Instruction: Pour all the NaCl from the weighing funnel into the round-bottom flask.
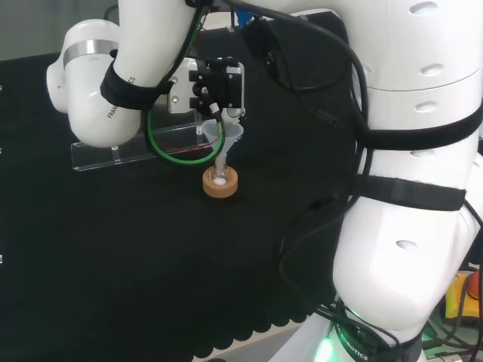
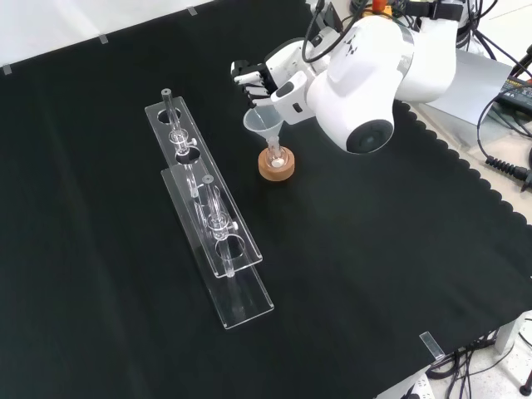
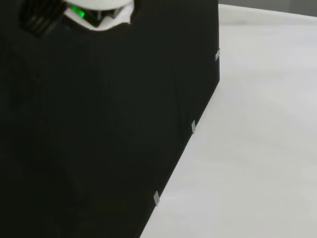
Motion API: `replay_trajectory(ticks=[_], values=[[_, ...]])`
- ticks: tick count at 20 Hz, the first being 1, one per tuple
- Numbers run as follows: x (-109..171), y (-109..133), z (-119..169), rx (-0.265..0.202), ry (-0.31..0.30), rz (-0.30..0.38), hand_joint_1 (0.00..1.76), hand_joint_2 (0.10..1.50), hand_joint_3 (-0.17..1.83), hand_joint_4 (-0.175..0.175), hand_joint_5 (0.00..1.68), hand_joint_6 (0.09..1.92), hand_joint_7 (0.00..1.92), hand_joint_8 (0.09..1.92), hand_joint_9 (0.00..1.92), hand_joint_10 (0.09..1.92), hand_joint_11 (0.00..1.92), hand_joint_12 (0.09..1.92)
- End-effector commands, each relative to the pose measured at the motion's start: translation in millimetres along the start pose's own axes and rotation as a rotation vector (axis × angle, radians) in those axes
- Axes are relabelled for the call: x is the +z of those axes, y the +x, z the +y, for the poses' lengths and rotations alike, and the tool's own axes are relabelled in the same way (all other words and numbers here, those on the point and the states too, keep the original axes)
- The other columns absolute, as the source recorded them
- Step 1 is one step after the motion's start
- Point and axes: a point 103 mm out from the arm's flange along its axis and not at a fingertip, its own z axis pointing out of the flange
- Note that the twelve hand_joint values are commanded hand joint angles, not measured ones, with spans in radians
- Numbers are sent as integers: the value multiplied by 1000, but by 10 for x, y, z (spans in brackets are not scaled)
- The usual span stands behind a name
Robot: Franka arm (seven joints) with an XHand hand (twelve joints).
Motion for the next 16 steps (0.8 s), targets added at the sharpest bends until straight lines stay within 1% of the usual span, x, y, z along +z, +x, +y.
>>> replay_trajectory(ticks=[1, 12, 13, 14, 15, 16], values=[[-16, -5, -7, 5, 6, -4, 1094, 664, 788, 158, 1122, 992, 899, 711, 1067, 455, 599, 1203], [16, -24, -36, 16, -1, -2, 1093, 664, 787, 158, 1122, 991, 898, 712, 1069, 453, 603, 1198], [-97, -49, -64, 27, -14, -90, 1093, 664, 787, 158, 1123, 991, 898, 712, 1069, 453, 604, 1198], [-87, -46, -65, 27, -16, -84, 1093, 664, 786, 158, 1122, 991, 898, 712, 1070, 453, 604, 1197], [-13, -56, -39, 21, -36, -65, 1093, 664, 786, 159, 1123, 991, 898, 712, 1070, 453, 605, 1197], [11, -56, -34, 20, -35, -53, 1093, 664, 786, 159, 1123, 991, 898, 712, 1070, 452, 605, 1197]])
